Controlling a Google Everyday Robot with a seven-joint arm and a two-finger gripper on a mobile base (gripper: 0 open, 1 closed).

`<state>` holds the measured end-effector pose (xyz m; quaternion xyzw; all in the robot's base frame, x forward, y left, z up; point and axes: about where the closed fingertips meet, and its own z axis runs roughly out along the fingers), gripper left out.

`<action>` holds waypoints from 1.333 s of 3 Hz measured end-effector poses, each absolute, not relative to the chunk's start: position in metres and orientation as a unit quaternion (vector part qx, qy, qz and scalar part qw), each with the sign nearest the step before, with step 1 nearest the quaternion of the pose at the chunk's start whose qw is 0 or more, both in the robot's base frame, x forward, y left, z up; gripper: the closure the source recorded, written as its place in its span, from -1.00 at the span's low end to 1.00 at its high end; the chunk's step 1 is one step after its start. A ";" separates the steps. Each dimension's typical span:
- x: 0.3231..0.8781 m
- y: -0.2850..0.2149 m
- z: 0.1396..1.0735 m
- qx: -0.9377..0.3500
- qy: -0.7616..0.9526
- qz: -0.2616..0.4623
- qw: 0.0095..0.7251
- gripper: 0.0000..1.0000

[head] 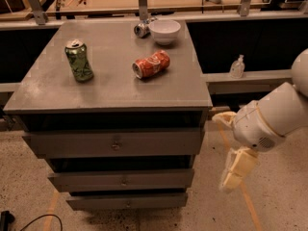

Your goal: Open middle drawer

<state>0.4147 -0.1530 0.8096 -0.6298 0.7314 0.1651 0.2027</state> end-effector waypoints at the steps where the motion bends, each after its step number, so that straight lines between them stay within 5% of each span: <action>1: 0.395 -0.107 0.732 -0.669 0.682 0.215 0.203 -1.00; 4: 0.402 -0.078 0.667 -0.688 0.650 0.241 0.215 -1.00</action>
Offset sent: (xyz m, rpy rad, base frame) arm -0.0155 0.0387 -0.0651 0.0684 0.0257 0.1148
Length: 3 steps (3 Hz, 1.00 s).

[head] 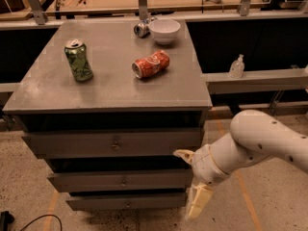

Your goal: Open middle drawer

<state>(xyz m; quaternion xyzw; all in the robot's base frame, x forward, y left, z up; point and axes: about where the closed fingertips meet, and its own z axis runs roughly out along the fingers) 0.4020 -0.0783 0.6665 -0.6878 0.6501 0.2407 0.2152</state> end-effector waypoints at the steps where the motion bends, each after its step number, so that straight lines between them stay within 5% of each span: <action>1: 0.428 -0.049 0.591 -0.701 0.628 0.247 0.231 -1.00; 3: 0.440 -0.030 0.550 -0.707 0.616 0.260 0.229 -1.00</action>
Offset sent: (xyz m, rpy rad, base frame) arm 0.0585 0.0651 -0.1564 0.0632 -0.0230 0.1020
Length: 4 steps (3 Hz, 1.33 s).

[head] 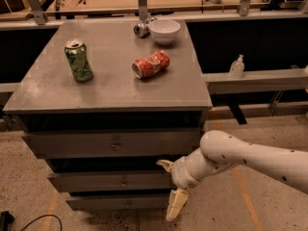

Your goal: Open middle drawer

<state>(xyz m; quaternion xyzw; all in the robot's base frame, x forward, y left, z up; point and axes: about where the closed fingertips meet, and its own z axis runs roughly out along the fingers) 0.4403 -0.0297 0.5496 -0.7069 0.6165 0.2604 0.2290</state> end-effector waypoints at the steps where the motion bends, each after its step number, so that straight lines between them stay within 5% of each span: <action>1: 0.446 -0.018 0.537 -0.704 0.613 0.268 0.238 -1.00; 4: 0.475 -0.008 0.488 -0.691 0.643 0.212 0.253 -1.00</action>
Offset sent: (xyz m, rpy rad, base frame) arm 0.0333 0.0239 -0.0528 -0.0248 -0.0356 -0.0960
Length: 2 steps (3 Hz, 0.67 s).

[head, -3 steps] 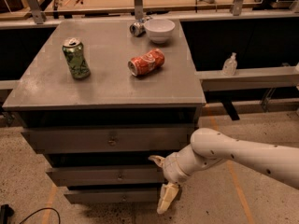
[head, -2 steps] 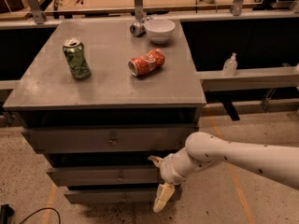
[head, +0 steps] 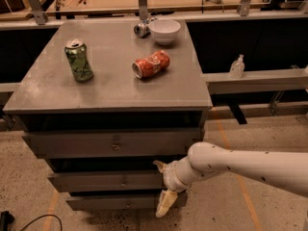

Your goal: Open middle drawer

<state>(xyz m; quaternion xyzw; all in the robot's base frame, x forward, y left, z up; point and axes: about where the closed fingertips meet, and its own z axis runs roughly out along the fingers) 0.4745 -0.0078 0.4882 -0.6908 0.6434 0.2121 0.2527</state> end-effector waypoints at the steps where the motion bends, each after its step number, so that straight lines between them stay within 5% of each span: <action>1: 0.481 -0.009 0.481 -0.687 0.653 0.182 0.264 -1.00; 2: 0.493 -0.011 0.470 -0.680 0.662 0.167 0.266 -1.00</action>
Offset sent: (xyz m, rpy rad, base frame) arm 0.0352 -0.0084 -0.0300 -0.0637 -0.0886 -0.1102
